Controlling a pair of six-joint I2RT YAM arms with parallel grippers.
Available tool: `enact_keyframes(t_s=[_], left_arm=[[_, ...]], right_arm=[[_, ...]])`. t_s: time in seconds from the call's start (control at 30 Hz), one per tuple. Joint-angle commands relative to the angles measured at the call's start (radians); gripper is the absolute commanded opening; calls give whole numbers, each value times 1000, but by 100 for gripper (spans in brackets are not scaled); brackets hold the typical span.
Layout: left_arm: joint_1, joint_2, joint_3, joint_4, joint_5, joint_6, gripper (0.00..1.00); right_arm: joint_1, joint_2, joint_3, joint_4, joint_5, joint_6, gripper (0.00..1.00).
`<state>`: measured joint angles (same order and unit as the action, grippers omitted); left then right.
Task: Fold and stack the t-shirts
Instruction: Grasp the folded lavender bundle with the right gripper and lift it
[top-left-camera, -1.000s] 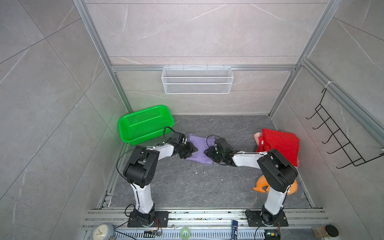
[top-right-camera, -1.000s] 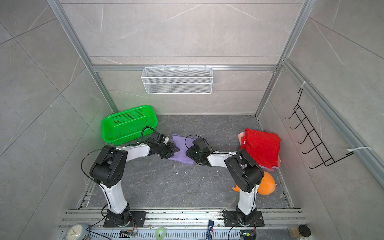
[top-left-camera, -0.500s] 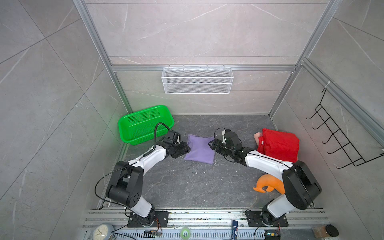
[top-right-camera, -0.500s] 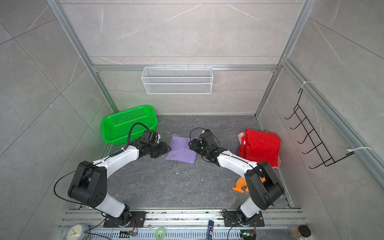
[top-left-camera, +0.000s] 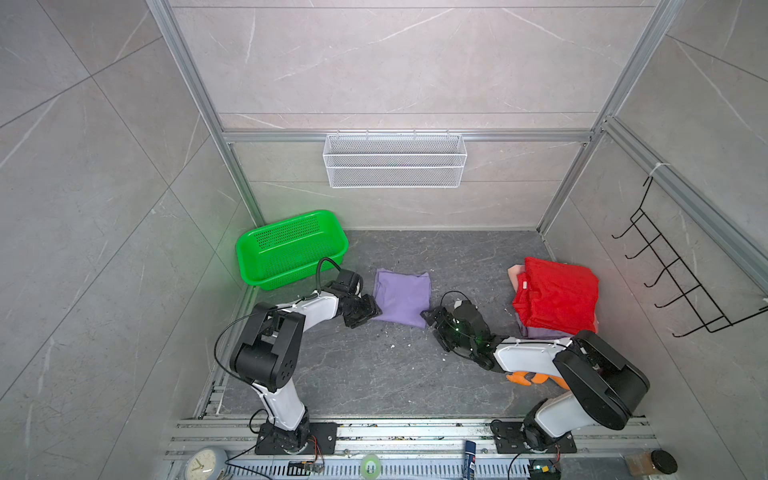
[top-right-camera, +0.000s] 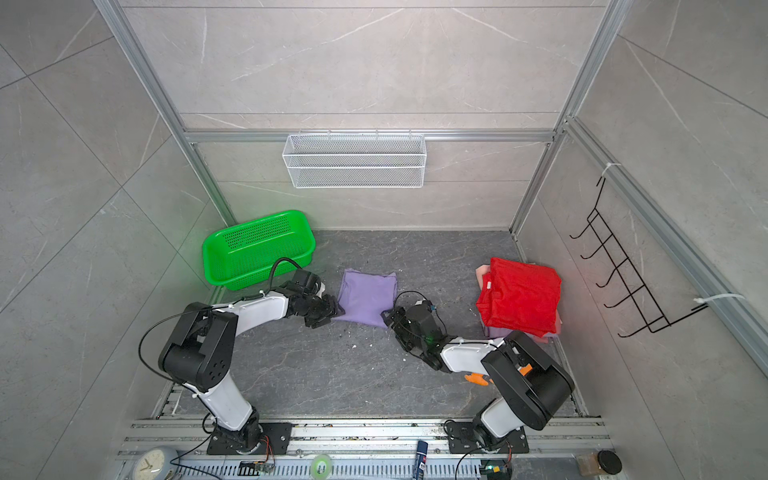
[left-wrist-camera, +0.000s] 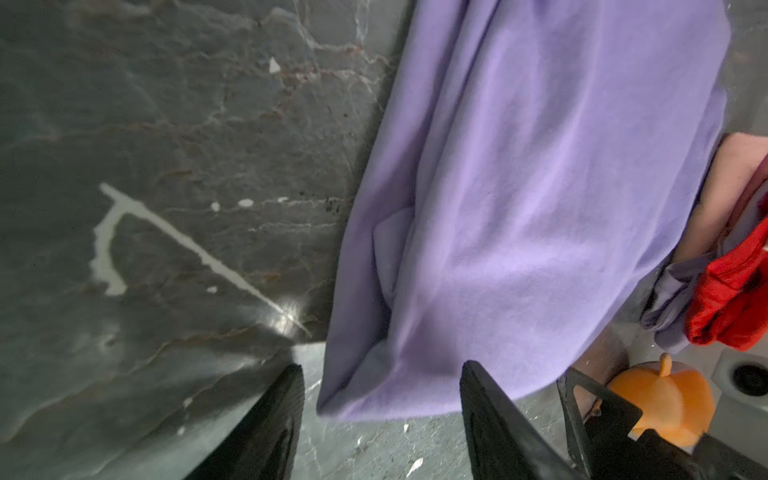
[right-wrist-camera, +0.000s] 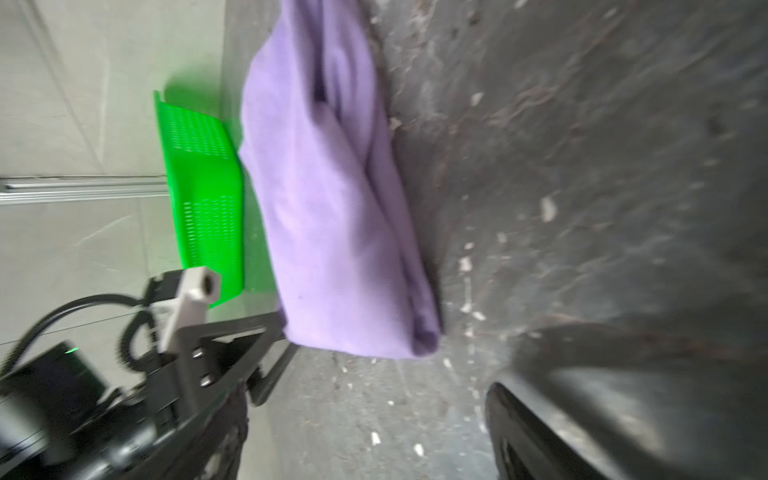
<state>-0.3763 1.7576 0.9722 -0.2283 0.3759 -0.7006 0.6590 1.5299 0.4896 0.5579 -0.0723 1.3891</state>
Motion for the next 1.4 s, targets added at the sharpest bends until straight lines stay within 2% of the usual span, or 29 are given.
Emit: enact_keyframes(t_s=[0.0,0.17,0.27,0.43,0.7,0.8,0.87,0.97,1.07,1.13,1.17,1.3,1.37], left_arm=[[3,37,-4,115,93,-63,55],[-19,38,12,211,167,-137,27],[-71,11,52,196,180,-158,15],[-152,-40,60,199,168,-217,10],[-256,-53,62,215,157,-287,7],[-288,-67,37,215,154,-302,7],[-311,-81,22,215,148,-308,7],[-331,-105,-2,185,110,-304,8],[-333,-127,-36,175,82,-297,11],[-335,-137,-38,137,49,-280,21],[-336,-143,-37,116,32,-270,29],[-336,-178,-36,53,-30,-233,55],[-335,-199,-31,19,-66,-208,61]], right_arm=[[28,13,-43,74,55,91,90],[60,47,-74,147,104,165,90],[62,93,-82,259,120,190,91],[62,184,-102,485,191,227,91],[59,346,-127,751,278,293,92],[46,403,-129,806,279,323,90],[40,436,-120,826,265,331,85],[25,462,-125,840,250,343,69],[4,449,-152,815,242,327,41],[-7,422,-172,750,236,321,26],[-9,404,-181,718,235,313,20],[-26,312,-178,527,218,267,9],[-41,255,-148,386,187,234,6]])
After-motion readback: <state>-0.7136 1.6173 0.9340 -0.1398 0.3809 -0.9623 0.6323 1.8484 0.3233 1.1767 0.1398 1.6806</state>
